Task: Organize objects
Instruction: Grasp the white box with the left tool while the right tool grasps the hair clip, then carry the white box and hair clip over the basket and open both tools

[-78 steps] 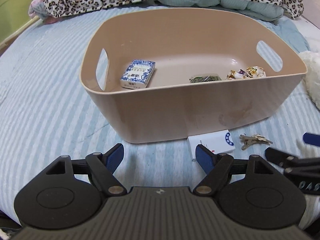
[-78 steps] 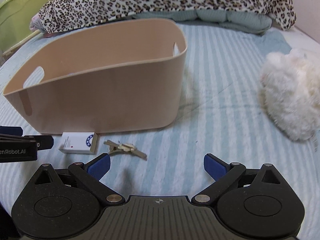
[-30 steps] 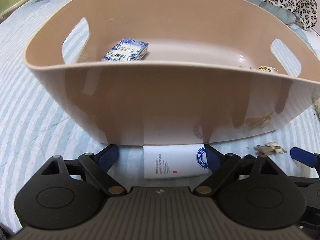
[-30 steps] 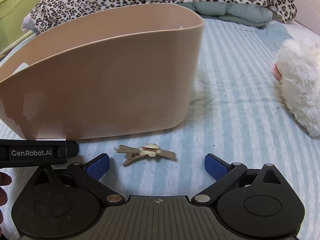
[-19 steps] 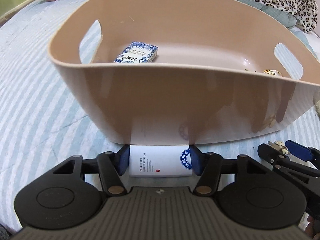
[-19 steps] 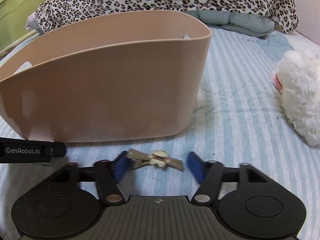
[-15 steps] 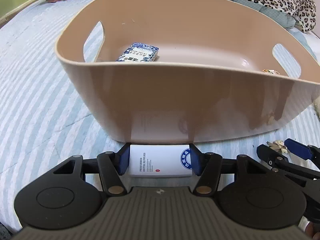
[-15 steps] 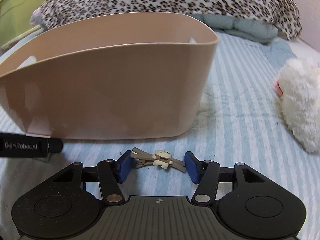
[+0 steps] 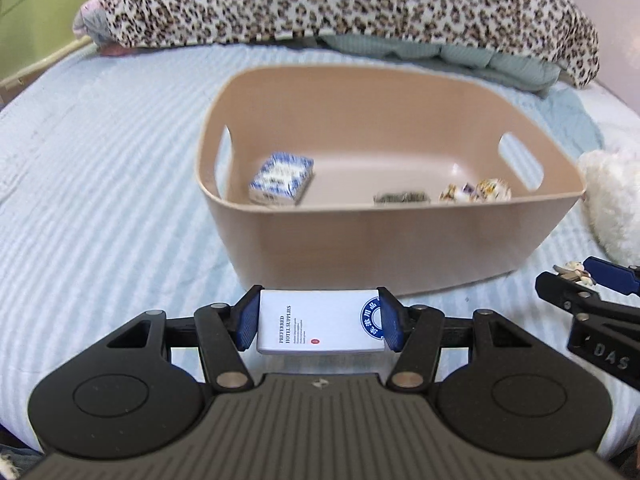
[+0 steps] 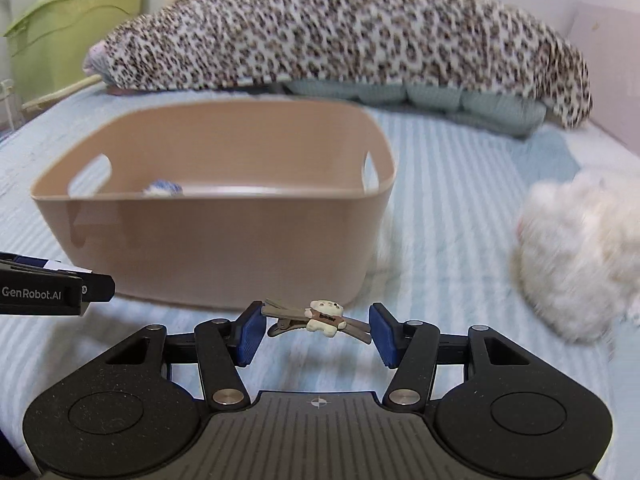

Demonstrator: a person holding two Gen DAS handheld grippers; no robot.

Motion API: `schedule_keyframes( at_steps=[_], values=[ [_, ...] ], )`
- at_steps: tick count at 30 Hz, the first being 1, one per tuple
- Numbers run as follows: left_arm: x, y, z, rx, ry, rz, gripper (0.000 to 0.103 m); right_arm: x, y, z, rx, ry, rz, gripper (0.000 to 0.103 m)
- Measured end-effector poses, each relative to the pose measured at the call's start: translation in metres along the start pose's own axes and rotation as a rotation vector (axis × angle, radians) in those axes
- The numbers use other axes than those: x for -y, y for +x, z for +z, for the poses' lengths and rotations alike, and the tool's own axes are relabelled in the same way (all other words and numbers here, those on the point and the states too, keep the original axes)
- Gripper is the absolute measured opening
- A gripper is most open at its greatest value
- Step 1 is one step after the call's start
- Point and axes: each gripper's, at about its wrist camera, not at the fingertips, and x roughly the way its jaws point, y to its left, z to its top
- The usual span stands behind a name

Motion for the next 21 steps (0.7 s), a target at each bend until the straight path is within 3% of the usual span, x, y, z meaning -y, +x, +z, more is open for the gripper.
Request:
schedule_keyframes(
  at_steps=[8,13,18,21],
  values=[
    [-0.002,-0.052,0.022,0.136,0.025,-0.017,0.06,0.005,-0.055,0.038,0.152,0.016,0.041,0.054],
    [0.001,-0.066,0.048,0.209,0.04,-0.018,0.06,0.01,-0.064,0.067,0.222,0.045,0.055,0.054],
    [0.007,-0.05,0.077,0.224,0.052,-0.017,0.06,0.015,-0.048,0.092,0.241,0.071,0.053,0.054],
    [0.01,-0.027,0.091,0.188,0.046,-0.018,0.06,0.013,-0.03,0.103,0.232,0.052,0.042,0.054]
  ],
)
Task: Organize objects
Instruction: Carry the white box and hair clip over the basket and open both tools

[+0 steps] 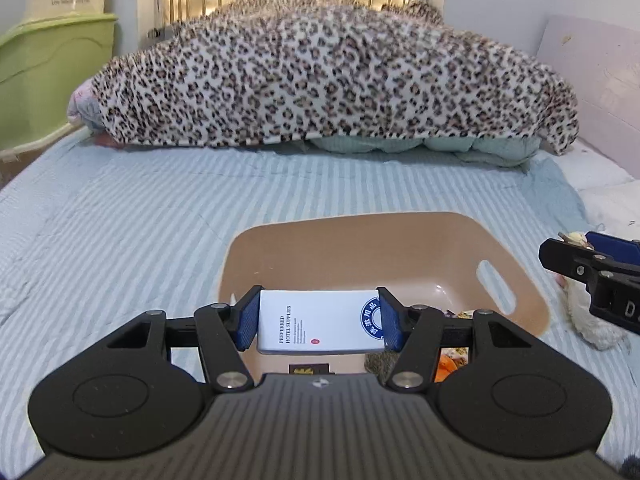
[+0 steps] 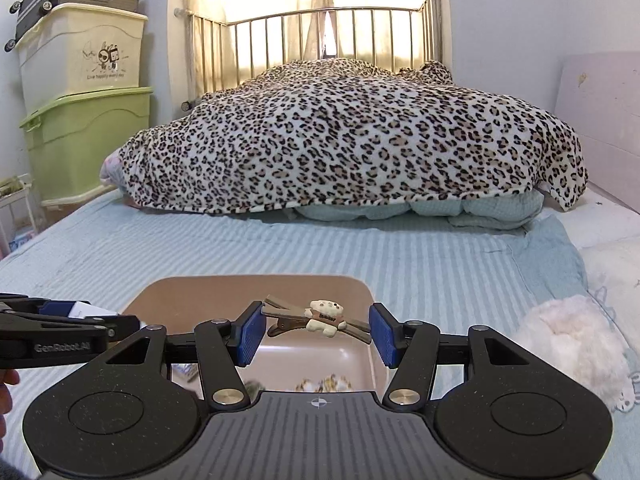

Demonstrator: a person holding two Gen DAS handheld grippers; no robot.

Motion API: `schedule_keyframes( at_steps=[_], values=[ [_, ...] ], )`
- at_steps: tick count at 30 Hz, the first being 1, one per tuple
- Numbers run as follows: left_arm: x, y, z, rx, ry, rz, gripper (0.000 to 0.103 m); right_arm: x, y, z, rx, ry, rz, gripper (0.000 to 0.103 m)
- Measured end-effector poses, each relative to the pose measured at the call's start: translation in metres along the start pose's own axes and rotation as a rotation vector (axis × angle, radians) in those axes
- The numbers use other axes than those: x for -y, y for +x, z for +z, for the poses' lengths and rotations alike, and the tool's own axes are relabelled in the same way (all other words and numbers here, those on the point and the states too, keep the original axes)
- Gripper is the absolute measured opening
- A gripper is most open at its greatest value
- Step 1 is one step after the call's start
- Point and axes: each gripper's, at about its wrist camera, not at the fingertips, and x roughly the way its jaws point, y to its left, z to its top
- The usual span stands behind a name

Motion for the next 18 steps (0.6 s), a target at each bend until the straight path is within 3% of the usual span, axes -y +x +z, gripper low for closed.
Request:
schedule_keyframes(
  at_steps=[11,18],
  values=[
    [0.007,0.101,-0.009,-0.228,0.033,0.05,0.061,-0.009,0.087,-0.022,-0.189,-0.043,-0.022,0.054],
    [-0.001,0.118,-0.016,-0.328,0.0,0.04,0.062,-0.018,0.105,-0.037,-0.275,-0.071,-0.016,0.054]
  ],
)
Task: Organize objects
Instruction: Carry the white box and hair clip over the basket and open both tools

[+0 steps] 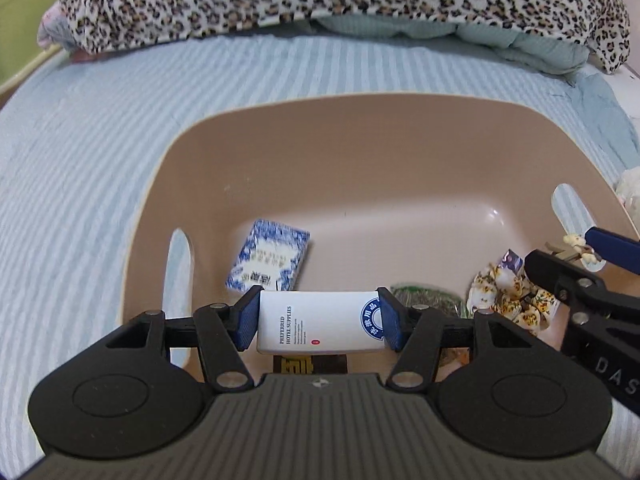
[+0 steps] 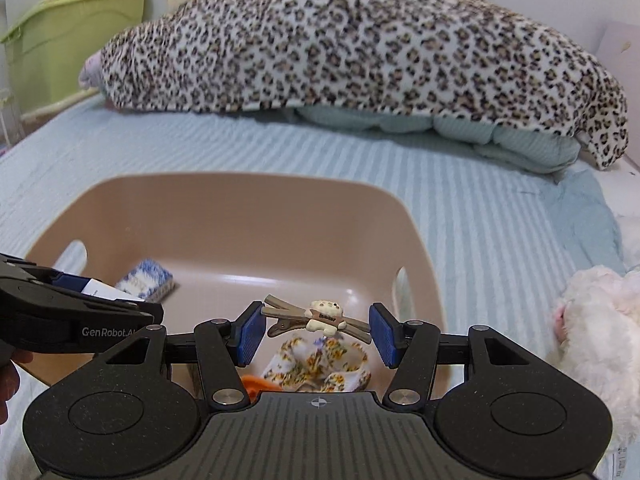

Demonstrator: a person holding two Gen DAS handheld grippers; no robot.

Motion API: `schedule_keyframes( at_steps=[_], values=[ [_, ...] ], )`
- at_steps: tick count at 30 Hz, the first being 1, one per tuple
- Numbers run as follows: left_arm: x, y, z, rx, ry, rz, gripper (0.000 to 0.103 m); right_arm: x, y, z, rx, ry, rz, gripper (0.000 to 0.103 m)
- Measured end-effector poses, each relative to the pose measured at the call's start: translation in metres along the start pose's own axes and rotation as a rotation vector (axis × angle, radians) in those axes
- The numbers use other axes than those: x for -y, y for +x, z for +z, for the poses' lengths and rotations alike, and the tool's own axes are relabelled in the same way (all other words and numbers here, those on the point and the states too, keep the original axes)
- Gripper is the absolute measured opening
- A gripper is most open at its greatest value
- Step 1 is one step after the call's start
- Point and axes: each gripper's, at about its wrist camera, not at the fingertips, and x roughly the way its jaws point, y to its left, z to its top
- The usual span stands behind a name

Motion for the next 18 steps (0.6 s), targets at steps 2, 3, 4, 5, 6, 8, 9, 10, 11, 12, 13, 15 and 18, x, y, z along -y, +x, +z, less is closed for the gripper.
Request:
schedule_keyframes(
  at_steps=[2,3,4,5,6,8,9,10,11,12,13,15,18],
  values=[
    [-0.003,-0.005,0.001,-0.01,-0.017,-0.02,0.066,-0.001,-0.001,-0.001,-0.007,0.004,0.005,0.064],
    [-0.005,-0.009,0.0,-0.007,-0.023,-0.026,0.07,-0.001,-0.004,-0.001,-0.006,0.005,0.005,0.07],
    [-0.005,-0.015,0.0,0.007,-0.025,-0.034,0.07,-0.001,-0.008,-0.002,0.001,0.005,0.002,0.073],
    [-0.005,-0.021,-0.001,0.022,-0.021,-0.034,0.071,0.0,-0.013,-0.002,0.012,0.004,-0.002,0.079],
    [-0.003,-0.028,-0.001,0.038,-0.013,-0.023,0.072,0.001,-0.019,-0.001,0.025,0.004,-0.005,0.081],
    [0.0,-0.043,-0.002,0.076,-0.001,-0.005,0.072,0.004,-0.031,0.001,0.041,0.01,-0.01,0.085],
    [0.0,-0.05,-0.002,0.091,-0.001,-0.004,0.073,0.005,-0.039,0.001,0.052,0.019,-0.009,0.089],
    [0.0,-0.058,-0.004,0.106,-0.002,-0.007,0.073,0.007,-0.046,0.001,0.061,0.029,-0.008,0.091],
    [0.001,-0.065,-0.005,0.114,-0.003,-0.011,0.074,0.009,-0.054,0.001,0.073,0.038,-0.007,0.092],
    [0.001,-0.072,-0.007,0.121,-0.004,-0.016,0.074,0.01,-0.061,0.001,0.082,0.045,-0.006,0.093],
    [0.001,-0.079,-0.009,0.128,-0.004,-0.019,0.075,0.011,-0.067,0.002,0.088,0.048,-0.007,0.094],
    [0.001,-0.09,-0.014,0.139,-0.005,-0.02,0.075,0.011,-0.081,0.001,0.102,0.051,-0.01,0.096],
    [0.002,-0.107,-0.021,0.154,-0.005,-0.022,0.075,0.01,-0.103,-0.006,0.116,0.046,-0.01,0.097]
  ],
)
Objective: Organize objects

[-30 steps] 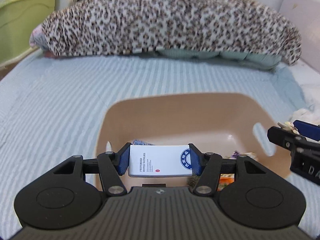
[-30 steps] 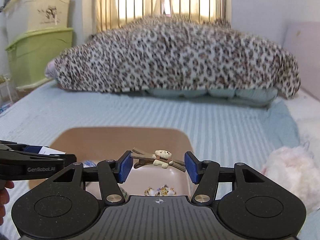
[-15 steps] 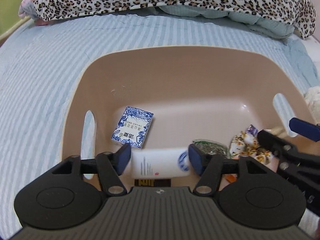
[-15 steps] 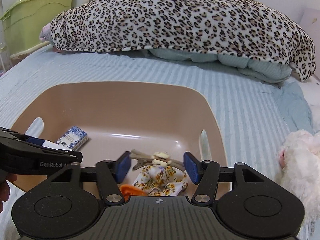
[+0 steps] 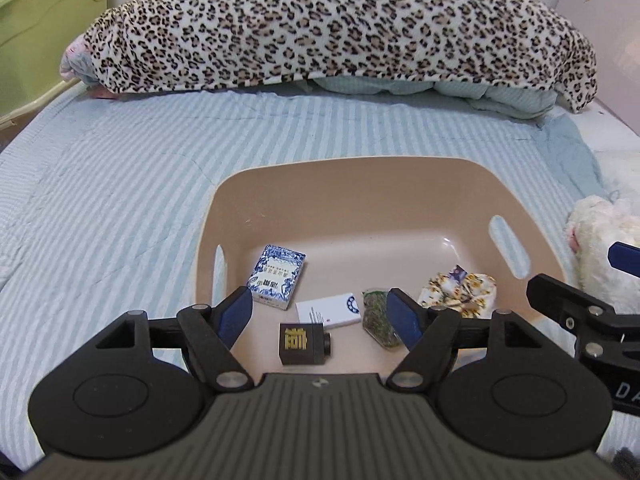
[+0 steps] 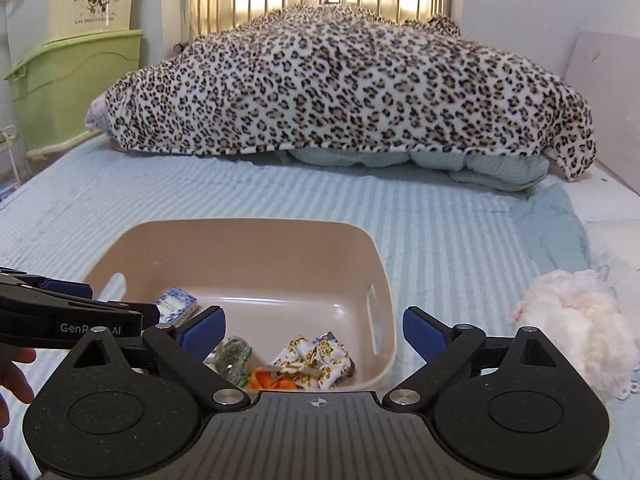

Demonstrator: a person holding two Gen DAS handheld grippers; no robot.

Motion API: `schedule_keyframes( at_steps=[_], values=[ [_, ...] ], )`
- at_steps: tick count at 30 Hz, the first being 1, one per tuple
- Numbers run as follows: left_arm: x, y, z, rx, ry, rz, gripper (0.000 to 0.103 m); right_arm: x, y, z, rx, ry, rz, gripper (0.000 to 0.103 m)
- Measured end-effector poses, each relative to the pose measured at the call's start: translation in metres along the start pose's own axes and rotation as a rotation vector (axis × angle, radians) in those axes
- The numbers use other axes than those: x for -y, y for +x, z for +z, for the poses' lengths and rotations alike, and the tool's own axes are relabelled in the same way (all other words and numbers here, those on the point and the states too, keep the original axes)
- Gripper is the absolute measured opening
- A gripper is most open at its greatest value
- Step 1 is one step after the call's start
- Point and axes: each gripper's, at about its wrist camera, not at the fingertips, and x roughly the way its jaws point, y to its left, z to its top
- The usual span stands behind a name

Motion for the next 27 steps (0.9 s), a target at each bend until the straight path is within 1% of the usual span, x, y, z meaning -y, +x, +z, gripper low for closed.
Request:
schedule_keyframes(
  at_steps=[4,7,12,15,17,21,24,27],
  values=[
    [0.002,-0.025,-0.013,0.016,0.004,-0.006,0.075,-0.004,-0.025,-0.008,0.008,0.0,0.004,0.099],
    [0.003,-0.043,-0.025,0.036,0.013,0.0,0.075,-0.004,-0.04,-0.017,-0.005,0.027,0.028,0.1],
    [0.0,-0.071,-0.043,0.056,-0.006,-0.021,0.075,-0.006,-0.065,-0.032,0.008,0.021,0.021,0.1],
    [0.0,-0.088,-0.055,0.072,0.004,-0.026,0.075,-0.002,-0.08,-0.04,0.024,0.045,0.02,0.1],
    [0.001,-0.098,-0.063,0.082,0.016,-0.021,0.075,0.0,-0.088,-0.046,0.019,0.056,0.025,0.101],
    [0.0,-0.115,-0.078,0.088,0.026,-0.028,0.075,0.0,-0.106,-0.056,0.032,0.043,0.02,0.101],
    [0.0,-0.126,-0.088,0.094,0.037,-0.032,0.075,0.0,-0.117,-0.062,0.039,0.056,0.031,0.102],
    [0.001,-0.136,-0.096,0.098,0.046,-0.037,0.075,-0.004,-0.126,-0.069,0.042,0.034,0.02,0.103]
  ],
)
